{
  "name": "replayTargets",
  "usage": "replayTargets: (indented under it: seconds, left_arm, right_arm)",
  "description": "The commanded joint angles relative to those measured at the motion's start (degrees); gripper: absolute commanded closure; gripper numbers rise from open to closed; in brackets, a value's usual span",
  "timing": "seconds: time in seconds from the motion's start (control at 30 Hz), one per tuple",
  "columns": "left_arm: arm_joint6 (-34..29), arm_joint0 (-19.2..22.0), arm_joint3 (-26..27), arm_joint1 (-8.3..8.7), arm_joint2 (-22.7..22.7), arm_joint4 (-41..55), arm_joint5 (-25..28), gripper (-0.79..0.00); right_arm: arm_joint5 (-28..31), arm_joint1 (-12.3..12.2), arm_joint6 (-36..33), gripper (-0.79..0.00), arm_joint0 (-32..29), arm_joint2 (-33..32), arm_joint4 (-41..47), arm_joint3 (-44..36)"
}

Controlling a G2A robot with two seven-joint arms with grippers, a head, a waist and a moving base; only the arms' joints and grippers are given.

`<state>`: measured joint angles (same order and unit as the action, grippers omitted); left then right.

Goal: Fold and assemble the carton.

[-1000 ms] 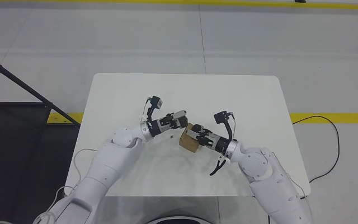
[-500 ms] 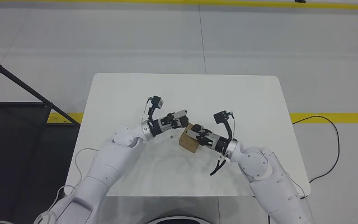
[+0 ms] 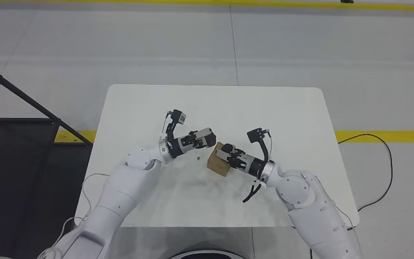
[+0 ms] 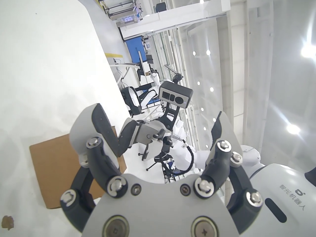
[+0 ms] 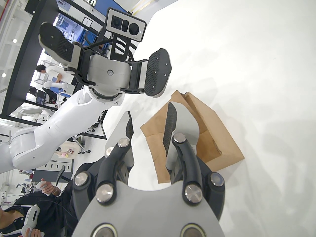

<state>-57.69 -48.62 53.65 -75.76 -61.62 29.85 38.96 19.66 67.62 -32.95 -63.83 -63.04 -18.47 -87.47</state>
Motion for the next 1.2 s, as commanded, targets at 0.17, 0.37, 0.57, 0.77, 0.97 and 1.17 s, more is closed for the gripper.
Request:
replayTargets:
  seconds: [0.17, 0.37, 0.57, 0.77, 0.97, 1.17]
  left_arm:
    - [-5.77, -1.36, 2.15, 0.89, -1.60, 1.56, 0.90, -0.785]
    - [-7.22, -1.74, 3.41, 1.36, -1.72, -0.39, 0.22, -0.785]
    - [-6.35, -1.83, 3.95, 1.48, -1.24, -2.41, -0.30, -0.785]
    - [-6.52, -1.61, 3.87, 1.56, -0.90, -2.70, -0.88, -0.785]
    - [-5.51, -1.37, 3.15, 1.59, -0.56, -3.55, -1.67, -0.785]
    - [-4.81, -1.21, 2.44, 1.57, -0.19, -3.86, -2.01, -0.785]
  right_arm:
    - [-0.31, 0.10, 0.24, -0.360, 0.20, 0.17, 0.10, 0.24]
    - [-0.52, 0.22, 0.37, -0.354, 0.46, 0.44, 0.33, 0.43]
    - [-0.57, 0.27, 0.33, -0.357, 0.54, 0.47, 0.48, 0.37]
    - [-0.43, 0.30, 0.41, -0.366, 0.46, 0.43, 0.47, 0.27]
    - [-0.29, 0.29, 0.36, -0.366, 0.31, 0.30, 0.56, 0.18]
    - [-0.27, 0.26, 0.58, -0.363, 0.08, 0.06, 0.47, 0.03]
